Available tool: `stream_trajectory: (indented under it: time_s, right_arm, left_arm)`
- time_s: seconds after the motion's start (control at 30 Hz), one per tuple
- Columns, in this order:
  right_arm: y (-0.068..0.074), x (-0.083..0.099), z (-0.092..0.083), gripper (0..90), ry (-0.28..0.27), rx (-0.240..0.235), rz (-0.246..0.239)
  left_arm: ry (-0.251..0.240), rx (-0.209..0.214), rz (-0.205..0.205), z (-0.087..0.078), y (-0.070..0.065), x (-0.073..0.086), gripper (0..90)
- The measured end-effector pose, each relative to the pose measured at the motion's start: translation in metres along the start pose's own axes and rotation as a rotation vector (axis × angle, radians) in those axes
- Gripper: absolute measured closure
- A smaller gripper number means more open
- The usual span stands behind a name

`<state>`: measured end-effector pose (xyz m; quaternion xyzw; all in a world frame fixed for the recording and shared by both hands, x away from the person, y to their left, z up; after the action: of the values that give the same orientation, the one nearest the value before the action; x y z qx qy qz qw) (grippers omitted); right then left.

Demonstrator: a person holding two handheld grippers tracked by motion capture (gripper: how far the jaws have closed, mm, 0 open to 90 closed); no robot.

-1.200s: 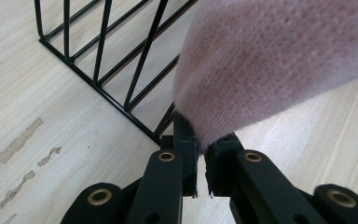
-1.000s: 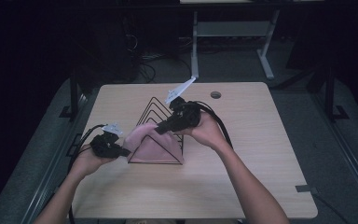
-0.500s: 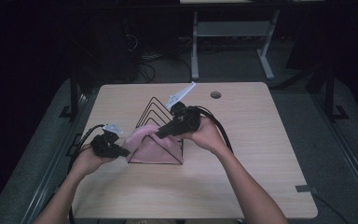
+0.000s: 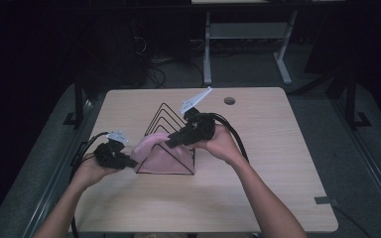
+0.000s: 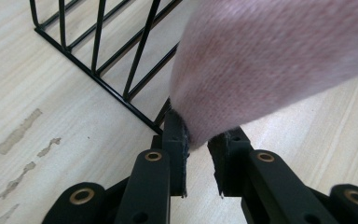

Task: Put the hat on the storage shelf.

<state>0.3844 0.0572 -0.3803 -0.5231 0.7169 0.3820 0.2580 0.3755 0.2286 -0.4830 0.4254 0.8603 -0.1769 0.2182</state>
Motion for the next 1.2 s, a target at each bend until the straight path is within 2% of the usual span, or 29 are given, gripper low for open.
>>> stream_trajectory:
  time_s: [0.13,0.17,0.27,0.33,0.47,0.53,0.73,0.97,1.1,1.2]
  right_arm:
    - [-0.003,0.001,-0.003,69.2,-0.013,0.018,0.009]
    - [-0.003,0.001,-0.004,69.1,-0.012,0.019,0.024]
    - [-0.004,0.003,-0.006,66.6,-0.02,0.012,0.022]
    - [-0.005,0.005,-0.01,65.4,-0.032,0.01,0.039]
    - [-0.008,0.009,-0.012,64.2,-0.026,0.024,0.051]
    - [-0.008,0.01,-0.014,63.0,-0.043,0.018,0.063]
    - [-0.01,0.014,-0.021,58.0,-0.05,0.033,0.081]
    - [-0.014,0.019,-0.034,54.4,-0.067,0.052,0.095]
    - [-0.018,0.024,-0.04,51.6,-0.058,0.077,0.106]
    - [-0.019,0.028,-0.044,51.1,-0.058,0.079,0.112]
  left_arm:
    - [-0.01,-0.005,0.012,-0.005,-0.001,-0.004,76.5]
    - [-0.009,-0.004,0.015,-0.006,-0.001,-0.004,76.7]
    - [-0.028,-0.002,0.013,-0.009,-0.003,-0.007,76.3]
    - [-0.039,0.0,0.003,-0.009,-0.003,-0.007,75.6]
    - [-0.043,0.003,0.002,-0.01,-0.003,-0.008,74.5]
    - [-0.049,0.004,0.001,-0.011,-0.004,-0.008,72.9]
    - [-0.066,0.002,0.0,-0.016,-0.005,-0.01,69.5]
    - [-0.06,0.006,0.011,-0.019,-0.007,-0.012,69.0]
    - [-0.073,0.004,-0.002,-0.022,-0.007,-0.012,67.6]
    - [-0.07,0.002,0.0,-0.023,-0.007,-0.011,67.6]
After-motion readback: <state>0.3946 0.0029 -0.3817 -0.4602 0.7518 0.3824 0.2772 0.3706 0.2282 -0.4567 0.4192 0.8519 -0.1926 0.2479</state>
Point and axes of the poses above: each handheld gripper's, and its own axes: z roughly forward along the jaws, x roughly out of its underside, y roughly to its left, the point moved 10 cm from there along z, roughly forward along the jaws
